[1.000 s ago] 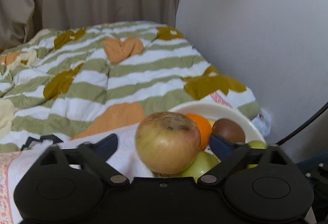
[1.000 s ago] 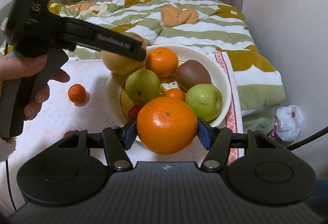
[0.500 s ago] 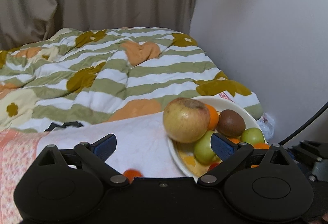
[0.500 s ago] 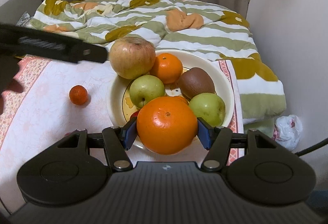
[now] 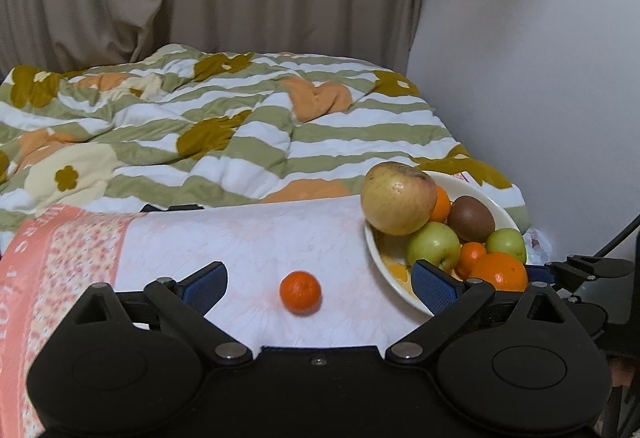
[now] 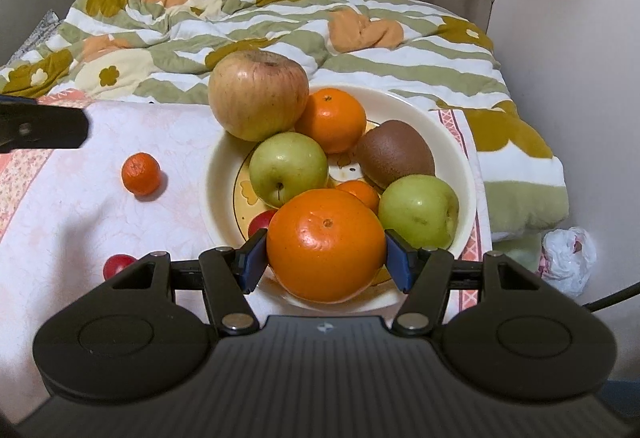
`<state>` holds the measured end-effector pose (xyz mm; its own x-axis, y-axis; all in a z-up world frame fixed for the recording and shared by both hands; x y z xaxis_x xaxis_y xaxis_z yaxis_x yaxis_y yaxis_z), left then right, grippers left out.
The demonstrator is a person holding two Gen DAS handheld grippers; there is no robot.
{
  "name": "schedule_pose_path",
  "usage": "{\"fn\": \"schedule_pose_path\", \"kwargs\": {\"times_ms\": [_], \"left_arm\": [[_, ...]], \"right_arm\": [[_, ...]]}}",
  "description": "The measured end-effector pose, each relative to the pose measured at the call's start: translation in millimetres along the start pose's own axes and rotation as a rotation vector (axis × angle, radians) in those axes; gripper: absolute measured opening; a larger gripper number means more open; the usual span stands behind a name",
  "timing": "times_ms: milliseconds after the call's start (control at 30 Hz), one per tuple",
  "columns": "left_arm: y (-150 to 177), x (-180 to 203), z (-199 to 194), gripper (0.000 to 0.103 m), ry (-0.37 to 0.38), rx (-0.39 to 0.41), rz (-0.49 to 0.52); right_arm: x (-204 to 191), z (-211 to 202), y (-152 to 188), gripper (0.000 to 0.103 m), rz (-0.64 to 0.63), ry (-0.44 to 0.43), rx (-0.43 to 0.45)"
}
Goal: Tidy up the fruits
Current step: 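Release the apple with the left tool while the right tool releases the orange into the bowl, then move both tools toward the last mandarin and red tomato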
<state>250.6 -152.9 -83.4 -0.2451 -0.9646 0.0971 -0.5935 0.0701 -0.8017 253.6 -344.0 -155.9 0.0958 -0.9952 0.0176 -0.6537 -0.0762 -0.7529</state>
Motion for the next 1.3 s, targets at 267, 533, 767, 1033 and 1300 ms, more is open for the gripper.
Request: {"fn": "schedule_pose_path", "kwargs": {"times_ms": [267,533,767,1033,1300], "left_arm": [[10,-3,-32,0.1,-0.03,0.034,-0.036],[18,0,-70,0.1,-0.058,0.089,-0.065],[24,0,-105,0.1,-0.093,0.13,-0.082],[8,-27,-130,0.1,-0.134,0.172,-0.031],[-24,-71,-107,0.101,-0.074,0.136,0.087]], "right_arm": [[-3,-30,-8,0.103,-0.051,0.024,0.102],[-4,-68,-3,0.103,-0.039,-0.011,0.121],[-7,-99,0,0.103,-0.047,-0.039,0.128],[-18,-121,0,0.103,-0.022,-0.028,0.112],[-51,-120,-4,0.103,0.058,0.009,0.095]]}}
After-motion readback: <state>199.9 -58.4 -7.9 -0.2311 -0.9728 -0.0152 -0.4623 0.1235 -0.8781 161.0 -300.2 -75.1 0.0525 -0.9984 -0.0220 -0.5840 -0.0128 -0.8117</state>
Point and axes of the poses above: each gripper's, at about its wrist camera, not at the fingertips, and z roughly the way its jaws point, x to its right, y to its underside, the point moved 4 cm from there along z, roughly the way its jaws point, and after that the axes turned 9 degrees about x, right-handed, at the moved point
